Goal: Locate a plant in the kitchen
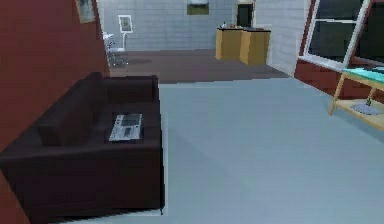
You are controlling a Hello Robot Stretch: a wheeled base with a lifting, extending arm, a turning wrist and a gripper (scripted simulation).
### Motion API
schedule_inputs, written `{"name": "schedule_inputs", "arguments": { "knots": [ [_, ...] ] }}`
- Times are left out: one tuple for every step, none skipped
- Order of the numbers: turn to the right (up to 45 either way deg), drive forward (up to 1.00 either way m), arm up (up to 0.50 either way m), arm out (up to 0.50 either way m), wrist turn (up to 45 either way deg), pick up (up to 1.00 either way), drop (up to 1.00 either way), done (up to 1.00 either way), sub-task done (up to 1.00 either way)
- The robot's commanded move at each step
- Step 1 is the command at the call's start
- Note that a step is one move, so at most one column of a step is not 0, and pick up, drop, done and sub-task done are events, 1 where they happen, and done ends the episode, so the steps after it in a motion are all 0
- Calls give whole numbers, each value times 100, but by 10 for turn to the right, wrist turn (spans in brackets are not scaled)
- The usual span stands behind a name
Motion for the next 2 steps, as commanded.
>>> {"name": "schedule_inputs", "arguments": {
  "knots": [
    [240, 0, 0, 0, 0, 0, 0, 0, 0],
    [0, 100, 0, 0, 0, 0, 0, 0, 0]
  ]
}}
